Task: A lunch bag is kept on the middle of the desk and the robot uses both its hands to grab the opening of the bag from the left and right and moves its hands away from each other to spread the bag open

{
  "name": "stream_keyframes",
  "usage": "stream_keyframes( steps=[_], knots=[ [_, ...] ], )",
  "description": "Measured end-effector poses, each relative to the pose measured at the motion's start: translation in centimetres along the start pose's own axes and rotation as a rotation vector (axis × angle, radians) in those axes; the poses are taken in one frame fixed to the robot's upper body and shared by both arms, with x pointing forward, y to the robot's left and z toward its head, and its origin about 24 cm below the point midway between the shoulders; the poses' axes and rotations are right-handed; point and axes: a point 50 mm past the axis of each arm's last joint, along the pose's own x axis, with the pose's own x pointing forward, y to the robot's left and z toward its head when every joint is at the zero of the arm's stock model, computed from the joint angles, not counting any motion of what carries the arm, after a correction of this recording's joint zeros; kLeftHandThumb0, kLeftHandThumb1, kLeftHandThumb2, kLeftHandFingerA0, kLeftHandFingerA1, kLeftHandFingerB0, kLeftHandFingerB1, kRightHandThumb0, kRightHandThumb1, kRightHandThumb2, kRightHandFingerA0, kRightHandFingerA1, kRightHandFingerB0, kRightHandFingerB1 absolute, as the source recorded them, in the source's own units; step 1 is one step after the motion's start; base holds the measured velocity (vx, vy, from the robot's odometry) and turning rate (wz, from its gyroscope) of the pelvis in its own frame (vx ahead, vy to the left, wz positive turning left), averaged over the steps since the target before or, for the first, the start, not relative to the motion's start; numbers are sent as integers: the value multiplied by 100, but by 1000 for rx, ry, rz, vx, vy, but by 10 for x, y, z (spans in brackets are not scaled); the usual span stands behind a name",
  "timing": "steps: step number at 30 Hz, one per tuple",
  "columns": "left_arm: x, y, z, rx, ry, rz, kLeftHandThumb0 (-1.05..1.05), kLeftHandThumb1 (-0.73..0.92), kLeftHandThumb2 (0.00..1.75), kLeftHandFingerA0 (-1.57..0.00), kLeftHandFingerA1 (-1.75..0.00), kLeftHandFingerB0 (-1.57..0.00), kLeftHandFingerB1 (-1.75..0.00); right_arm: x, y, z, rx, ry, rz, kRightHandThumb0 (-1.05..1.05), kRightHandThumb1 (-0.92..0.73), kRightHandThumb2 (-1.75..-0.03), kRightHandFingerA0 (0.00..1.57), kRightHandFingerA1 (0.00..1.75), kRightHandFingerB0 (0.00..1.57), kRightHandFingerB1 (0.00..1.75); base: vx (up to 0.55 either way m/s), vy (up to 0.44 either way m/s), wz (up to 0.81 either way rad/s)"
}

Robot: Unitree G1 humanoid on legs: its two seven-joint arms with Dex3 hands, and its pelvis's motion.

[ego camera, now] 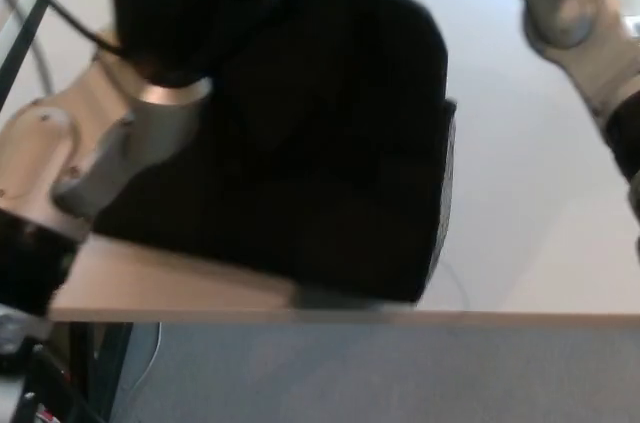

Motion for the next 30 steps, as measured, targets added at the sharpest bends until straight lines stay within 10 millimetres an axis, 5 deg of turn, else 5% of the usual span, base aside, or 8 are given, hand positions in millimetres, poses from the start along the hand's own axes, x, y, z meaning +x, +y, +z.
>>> stream_keyframes(
  steps=[7, 9, 10, 18, 24, 25, 29, 30],
  knots=[
    [-27, 22, -21, 103, 84, -103, -33, 65, 61, -29, -33, -23, -29, -12, -18, -23, -51, 69, 6, -69, -51, -84, 17, 44, 5, 34, 0, 0, 0],
    [-39, 31, -23, 128, 121, -123, -37, 71, 61, -26, -32, -20, -27, -20, -26, -31, -74, 72, -6, -36, -43, -99, 0, 48, 0, 50, 0, 0, 0],
    [-45, 36, -24, 137, 135, -134, -40, 74, 63, -25, -32, -20, -27, -24, -30, -34, -89, 70, -14, -74, -53, -90, 10, 43, 0, 28, 0, 0, 0],
    [-79, 63, -19, 165, 230, -192, -45, 84, 65, -19, -34, -22, -31, -66, -48, -47, -152, 47, -50, -82, -71, -106, 0, 14, 1, 18, 0, 0, 0],
    [-128, 88, 5, 136, 375, -282, -42, 89, 66, -14, -33, -14, -28, -139, -45, -68, -152, 127, -35, -85, -68, -101, 7, 23, 6, 15, 0, 0, 0],
    [-139, 93, 12, 124, 410, -305, -26, 74, 120, -1, -50, 0, -48, -156, -43, -70, -147, 152, -25, -86, -68, -101, 3, 16, 2, 12, 0, 0, 0],
    [-168, 106, 33, 85, 511, -372, -41, 84, 65, -18, -33, -17, -29, -202, -35, -76, -132, 224, 18, -79, -61, -95, 1, 27, 0, 13, 0, 0, 0],
    [-180, 112, 43, 69, 559, -407, -24, 66, 114, -8, -52, -7, -50, -222, -31, -78, -123, 258, 43, -65, -53, -92, 1, 42, 0, 25, 0, 0, 0]
  ],
)
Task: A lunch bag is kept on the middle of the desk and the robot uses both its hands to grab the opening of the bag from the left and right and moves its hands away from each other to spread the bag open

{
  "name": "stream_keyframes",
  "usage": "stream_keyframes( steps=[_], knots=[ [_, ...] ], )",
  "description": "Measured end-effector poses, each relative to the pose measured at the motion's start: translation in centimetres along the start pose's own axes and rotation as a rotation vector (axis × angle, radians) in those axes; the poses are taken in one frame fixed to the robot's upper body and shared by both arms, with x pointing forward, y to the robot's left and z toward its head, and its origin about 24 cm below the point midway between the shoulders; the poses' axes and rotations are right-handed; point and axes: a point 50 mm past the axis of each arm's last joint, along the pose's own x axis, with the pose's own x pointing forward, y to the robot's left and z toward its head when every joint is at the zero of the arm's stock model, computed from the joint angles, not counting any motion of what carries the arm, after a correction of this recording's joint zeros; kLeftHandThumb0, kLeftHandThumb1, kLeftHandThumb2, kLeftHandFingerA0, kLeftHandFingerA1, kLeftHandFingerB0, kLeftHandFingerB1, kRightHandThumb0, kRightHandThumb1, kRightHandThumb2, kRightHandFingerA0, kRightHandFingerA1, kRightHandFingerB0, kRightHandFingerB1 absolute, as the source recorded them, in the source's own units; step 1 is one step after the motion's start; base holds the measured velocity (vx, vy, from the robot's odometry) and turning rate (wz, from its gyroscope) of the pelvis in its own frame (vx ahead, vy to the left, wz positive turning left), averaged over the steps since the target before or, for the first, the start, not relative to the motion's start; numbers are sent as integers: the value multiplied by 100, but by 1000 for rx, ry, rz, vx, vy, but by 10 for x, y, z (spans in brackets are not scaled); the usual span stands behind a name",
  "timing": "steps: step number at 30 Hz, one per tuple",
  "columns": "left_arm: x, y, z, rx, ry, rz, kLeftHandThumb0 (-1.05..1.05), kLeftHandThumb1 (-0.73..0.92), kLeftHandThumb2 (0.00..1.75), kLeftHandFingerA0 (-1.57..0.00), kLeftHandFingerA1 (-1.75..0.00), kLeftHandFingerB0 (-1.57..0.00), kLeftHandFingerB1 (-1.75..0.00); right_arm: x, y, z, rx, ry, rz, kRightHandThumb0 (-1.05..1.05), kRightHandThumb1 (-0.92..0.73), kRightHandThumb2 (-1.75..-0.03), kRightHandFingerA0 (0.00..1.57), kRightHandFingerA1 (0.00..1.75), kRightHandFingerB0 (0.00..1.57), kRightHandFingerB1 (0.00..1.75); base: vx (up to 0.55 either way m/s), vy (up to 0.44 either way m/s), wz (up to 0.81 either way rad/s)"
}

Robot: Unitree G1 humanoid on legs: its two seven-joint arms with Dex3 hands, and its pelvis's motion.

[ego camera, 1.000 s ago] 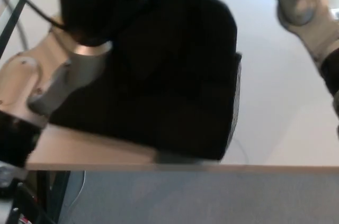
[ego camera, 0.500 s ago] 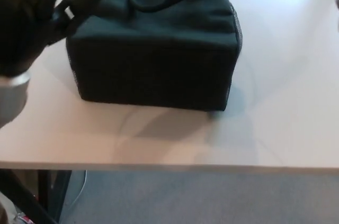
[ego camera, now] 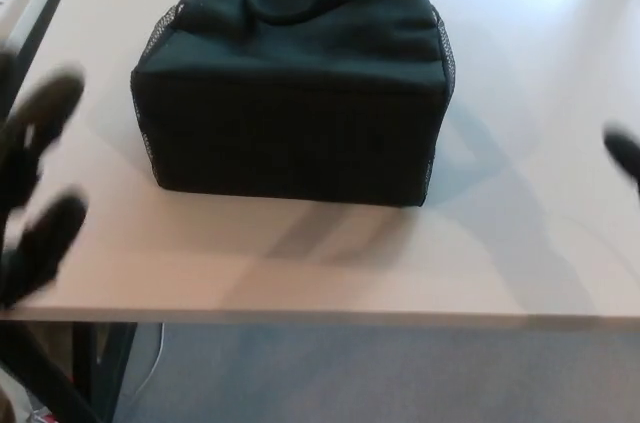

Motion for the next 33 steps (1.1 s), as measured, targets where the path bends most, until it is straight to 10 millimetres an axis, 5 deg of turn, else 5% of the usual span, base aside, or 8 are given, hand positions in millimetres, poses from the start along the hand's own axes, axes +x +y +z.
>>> stream_keyframes(
  steps=[3, 9, 10, 11, 13, 16, 17, 33],
  knots=[
    [-42, 2, 6, -45, 112, -95, -41, 82, 64, -20, -34, -19, -29, -44, 11, -10, 13, 69, 78, -66, -56, -87, 8, 44, 4, 31, 0, 0, 0],
    [-124, 19, 35, -148, 356, -284, -41, 86, 66, -20, -32, -17, -28, -135, 26, -12, 29, 182, 253, -58, -67, -63, 16, 33, 9, 20, 0, 0, 0],
    [-135, 23, 40, -163, 394, -311, -24, 67, 115, -8, -51, -8, -50, -149, 29, -9, 32, 192, 287, -57, -69, -61, 14, 31, 6, 22, 0, 0, 0],
    [-144, 27, 45, -176, 428, -334, -41, 86, 66, -22, -32, -20, -29, -162, 32, -5, 36, 200, 322, -56, -50, -88, 4, 43, 0, 31, 0, 0, 0],
    [-161, 35, 56, -203, 489, -372, -24, 67, 116, -7, -51, -7, -50, -187, 38, 4, 49, 209, 391, -58, -52, -92, 1, 40, 0, 29, 0, 0, 0],
    [-176, 44, 70, -241, 552, -410, -24, 66, 115, -8, -51, -8, -51, -215, 47, 20, 79, 204, 474, -55, -72, -65, 13, 34, 10, 19, 0, 0, 0],
    [-180, 47, 73, -253, 568, -420, -41, 87, 66, -21, -31, -19, -30, -221, 49, 25, 88, 199, 496, -54, -73, -66, 11, 33, 8, 17, 0, 0, 0],
    [-208, 62, 101, -518, 713, -530, -41, 87, 67, -22, -31, -17, -29, -292, 80, 85, 293, 68, 721, -32, -61, -111, 0, 49, 0, 49, 0, 0, 0]
  ],
)
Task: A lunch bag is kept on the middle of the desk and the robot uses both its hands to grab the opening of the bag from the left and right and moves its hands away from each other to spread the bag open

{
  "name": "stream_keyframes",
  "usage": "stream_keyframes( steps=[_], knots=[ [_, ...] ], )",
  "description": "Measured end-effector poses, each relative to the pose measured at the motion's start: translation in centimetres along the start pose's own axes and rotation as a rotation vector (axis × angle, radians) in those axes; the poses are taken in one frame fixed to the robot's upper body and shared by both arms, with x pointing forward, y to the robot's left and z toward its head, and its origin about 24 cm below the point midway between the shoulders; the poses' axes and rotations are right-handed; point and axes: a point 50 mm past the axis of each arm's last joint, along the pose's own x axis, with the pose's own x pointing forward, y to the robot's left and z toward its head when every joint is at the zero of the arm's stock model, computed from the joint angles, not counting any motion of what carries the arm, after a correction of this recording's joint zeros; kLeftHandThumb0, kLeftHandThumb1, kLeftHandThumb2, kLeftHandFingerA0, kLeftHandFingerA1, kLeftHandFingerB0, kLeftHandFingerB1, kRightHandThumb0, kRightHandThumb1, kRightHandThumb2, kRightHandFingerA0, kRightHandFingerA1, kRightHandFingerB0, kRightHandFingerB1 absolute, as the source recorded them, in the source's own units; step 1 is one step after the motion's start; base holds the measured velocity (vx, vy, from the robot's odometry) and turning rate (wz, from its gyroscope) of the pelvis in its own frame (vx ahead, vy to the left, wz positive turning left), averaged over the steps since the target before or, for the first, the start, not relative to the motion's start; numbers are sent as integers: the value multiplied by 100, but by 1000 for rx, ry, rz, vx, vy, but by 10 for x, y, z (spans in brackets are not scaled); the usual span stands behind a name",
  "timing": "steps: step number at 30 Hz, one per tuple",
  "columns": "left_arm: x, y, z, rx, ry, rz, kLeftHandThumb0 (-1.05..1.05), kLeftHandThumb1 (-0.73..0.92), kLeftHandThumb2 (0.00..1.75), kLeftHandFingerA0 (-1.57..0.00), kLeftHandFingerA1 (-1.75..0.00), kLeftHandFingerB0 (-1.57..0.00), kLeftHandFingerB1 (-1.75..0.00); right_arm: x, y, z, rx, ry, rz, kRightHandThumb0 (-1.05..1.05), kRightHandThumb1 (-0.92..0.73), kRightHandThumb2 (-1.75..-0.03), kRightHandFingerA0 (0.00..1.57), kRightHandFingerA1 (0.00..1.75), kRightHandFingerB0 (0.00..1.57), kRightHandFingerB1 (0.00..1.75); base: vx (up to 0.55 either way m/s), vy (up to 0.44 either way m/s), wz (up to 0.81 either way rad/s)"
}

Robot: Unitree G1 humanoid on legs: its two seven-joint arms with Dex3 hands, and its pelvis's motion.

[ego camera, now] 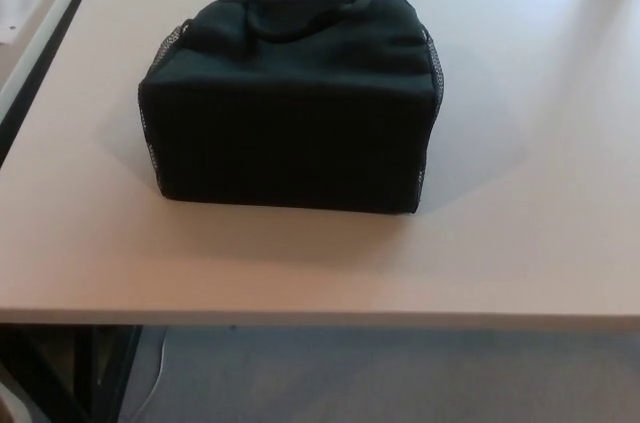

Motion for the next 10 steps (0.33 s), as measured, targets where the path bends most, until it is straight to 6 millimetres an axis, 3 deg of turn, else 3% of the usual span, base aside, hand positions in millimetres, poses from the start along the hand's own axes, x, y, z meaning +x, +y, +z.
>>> stream_keyframes(
  steps=[1, 2, 4, 5, 6, 7, 10],
  knots=[
    [0, 0, 0, -11, -1, -16, -41, 87, 67, -22, -31, -17, -29, -1, 1, 0, 5, -3, 4, -32, -61, -111, 0, 49, 0, 49, 0, 0, 0],
    [0, 0, 0, -20, 1, -29, -42, 87, 67, -23, -31, -16, -28, -1, 2, 1, 9, -5, 6, -54, -77, -63, 13, 29, 7, 26, 0, 0, 0],
    [0, 0, 0, -41, 7, -60, -44, 87, 67, -21, -30, -16, -28, -2, 4, 1, 20, -8, 11, -57, -78, -63, 10, 34, 8, 25, 0, 0, 0],
    [-1, 0, -1, -49, 13, -69, -44, 87, 67, -21, -30, -16, -28, -2, 4, 1, 24, -5, 12, -58, -55, -94, 0, 46, 2, 36, 0, 0, 0],
    [-2, -1, -2, -63, 21, -81, -44, 87, 67, -21, -30, -16, -28, -3, 4, 1, 30, 1, 12, -58, -55, -94, 0, 46, 2, 36, 0, 0, 0],
    [-2, -1, -2, -69, 24, -85, -40, 87, 67, -21, -30, -16, -29, -3, 4, 0, 33, 5, 10, -60, -78, -68, 9, 37, 11, 24, 0, 0, 0],
    [-1, 1, -1, -88, 29, -104, -42, 86, 67, -22, -31, -15, -28, -5, 5, -2, 51, 24, 10, -55, -78, -63, 13, 33, 9, 27, 0, 0, 0]
  ],
)
